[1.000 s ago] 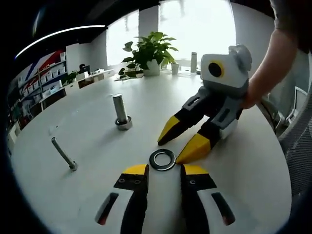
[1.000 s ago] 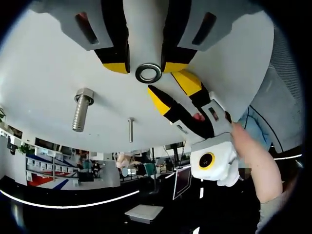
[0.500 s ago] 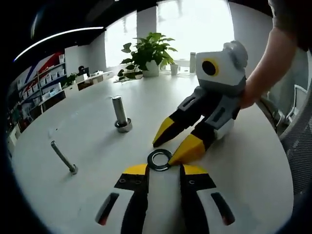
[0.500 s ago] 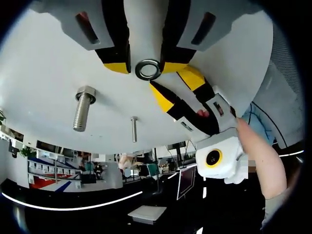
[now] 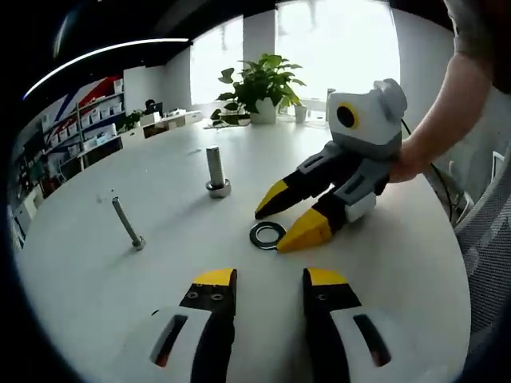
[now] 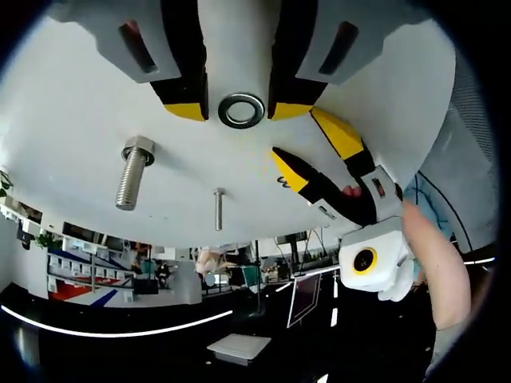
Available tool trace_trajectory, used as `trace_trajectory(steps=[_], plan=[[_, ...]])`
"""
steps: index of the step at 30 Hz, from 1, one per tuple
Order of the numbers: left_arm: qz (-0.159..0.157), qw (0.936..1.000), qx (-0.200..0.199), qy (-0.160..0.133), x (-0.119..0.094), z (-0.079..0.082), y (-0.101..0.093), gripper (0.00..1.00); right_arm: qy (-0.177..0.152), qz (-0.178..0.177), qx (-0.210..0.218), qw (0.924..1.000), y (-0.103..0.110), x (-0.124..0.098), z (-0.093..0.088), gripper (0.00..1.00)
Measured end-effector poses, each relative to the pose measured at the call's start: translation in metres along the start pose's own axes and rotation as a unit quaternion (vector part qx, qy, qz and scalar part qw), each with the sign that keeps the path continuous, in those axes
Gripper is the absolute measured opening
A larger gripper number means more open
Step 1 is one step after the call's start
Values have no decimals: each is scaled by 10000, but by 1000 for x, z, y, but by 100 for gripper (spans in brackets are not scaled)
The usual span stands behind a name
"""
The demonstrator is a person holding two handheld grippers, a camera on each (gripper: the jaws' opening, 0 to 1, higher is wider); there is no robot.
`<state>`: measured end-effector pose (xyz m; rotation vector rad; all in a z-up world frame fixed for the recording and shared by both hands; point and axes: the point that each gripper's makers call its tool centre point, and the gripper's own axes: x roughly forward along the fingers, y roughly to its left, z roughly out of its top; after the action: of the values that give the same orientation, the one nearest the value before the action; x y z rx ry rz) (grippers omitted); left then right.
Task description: Place the washer onto the threaded stud by aligning its center hole with the stud, sliding it down to the base, and recovering from edge contact or off-axis alignment until the washer reaches the visible bottom stop.
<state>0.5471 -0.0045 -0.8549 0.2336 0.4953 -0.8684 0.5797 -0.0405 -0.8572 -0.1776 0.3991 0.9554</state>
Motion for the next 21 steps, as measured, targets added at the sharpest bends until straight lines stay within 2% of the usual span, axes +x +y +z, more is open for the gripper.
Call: trace_trajectory(steps=[7,12,21], plan=[[461,9976,-274,-442,-14,21,8,35,7,-143,-76,9999,0,0,-1,32],[624,9955,-343,-631,-23,31,11,35,-51,-251,-94,9996,-4,0,-4,32],[1007,9875,-528,-1088,-53,58,20,35,-106,-445,-77,9989,-6,2,-7,31]])
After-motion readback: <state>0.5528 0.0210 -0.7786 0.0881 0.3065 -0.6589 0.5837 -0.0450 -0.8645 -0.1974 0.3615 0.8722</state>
